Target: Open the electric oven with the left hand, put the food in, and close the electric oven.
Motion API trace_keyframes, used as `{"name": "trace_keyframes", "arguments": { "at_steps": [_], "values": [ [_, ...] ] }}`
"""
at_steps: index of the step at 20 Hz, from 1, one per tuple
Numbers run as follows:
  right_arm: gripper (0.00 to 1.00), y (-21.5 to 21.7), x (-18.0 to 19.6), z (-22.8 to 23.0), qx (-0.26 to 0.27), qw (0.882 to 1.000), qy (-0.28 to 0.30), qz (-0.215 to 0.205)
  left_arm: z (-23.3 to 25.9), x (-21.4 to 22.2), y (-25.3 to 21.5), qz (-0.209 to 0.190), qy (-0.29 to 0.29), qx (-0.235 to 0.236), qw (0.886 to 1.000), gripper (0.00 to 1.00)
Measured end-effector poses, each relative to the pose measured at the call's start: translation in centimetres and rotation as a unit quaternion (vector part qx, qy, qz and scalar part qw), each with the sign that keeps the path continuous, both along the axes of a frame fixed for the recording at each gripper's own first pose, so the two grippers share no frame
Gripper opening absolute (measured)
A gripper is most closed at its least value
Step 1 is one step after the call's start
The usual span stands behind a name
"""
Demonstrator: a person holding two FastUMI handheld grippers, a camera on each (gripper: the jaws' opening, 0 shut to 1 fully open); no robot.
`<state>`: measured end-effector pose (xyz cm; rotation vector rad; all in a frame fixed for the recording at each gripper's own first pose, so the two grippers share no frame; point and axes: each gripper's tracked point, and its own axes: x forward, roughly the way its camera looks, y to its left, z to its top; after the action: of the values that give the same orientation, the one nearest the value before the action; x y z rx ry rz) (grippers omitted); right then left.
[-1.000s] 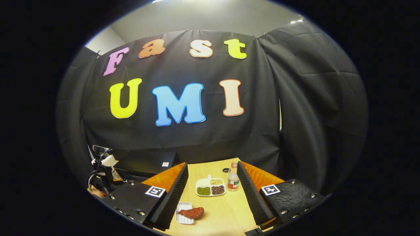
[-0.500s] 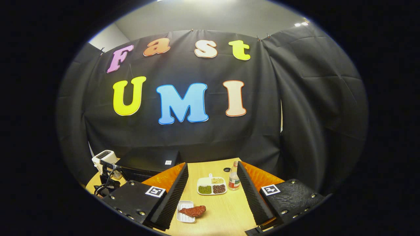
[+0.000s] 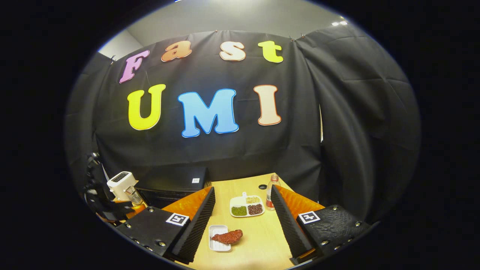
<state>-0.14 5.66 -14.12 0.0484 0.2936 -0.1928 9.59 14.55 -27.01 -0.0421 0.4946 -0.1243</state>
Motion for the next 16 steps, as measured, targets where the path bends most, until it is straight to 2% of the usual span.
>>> {"name": "trace_keyframes", "arguments": {
  "at_steps": [1, 2, 3, 8, 11, 14, 15, 16],
  "values": [
    [0.91, 0.1, 0.0, -0.8, 0.010, 1.000, 0.009, 0.006, 2.8, 0.1, 0.0, -0.006, -0.027, 0.000, 1.000, 0.96],
    [0.90, 0.2, 0.0, -1.7, 0.023, 0.999, 0.021, 0.012, 5.7, 0.1, 0.0, -0.011, -0.056, 0.001, 0.998, 1.00],
    [0.90, 0.1, 0.0, -2.8, 0.037, 0.999, 0.035, 0.015, 8.6, 0.0, 0.2, -0.012, -0.085, 0.004, 0.996, 0.89],
    [0.93, -0.7, 0.6, -9.7, 0.139, 0.985, 0.104, 0.020, 19.3, -0.9, 0.6, 0.001, -0.182, 0.006, 0.983, 0.97],
    [0.93, -0.9, 1.2, -14.1, 0.201, 0.969, 0.139, 0.025, 21.9, -1.3, 1.1, 0.018, -0.202, 0.001, 0.979, 1.00],
    [0.93, -0.9, 1.4, -18.3, 0.268, 0.947, 0.177, 0.023, 22.7, -2.6, 2.2, 0.045, -0.199, 0.018, 0.979, 0.92],
    [0.93, -0.8, 1.4, -19.3, 0.283, 0.941, 0.185, 0.026, 22.9, -2.7, 2.3, 0.053, -0.201, 0.017, 0.978, 1.00],
    [0.93, -0.5, 1.5, -20.4, 0.295, 0.935, 0.195, 0.029, 23.4, -2.7, 2.4, 0.061, -0.203, 0.018, 0.977, 1.00]
  ]
}}
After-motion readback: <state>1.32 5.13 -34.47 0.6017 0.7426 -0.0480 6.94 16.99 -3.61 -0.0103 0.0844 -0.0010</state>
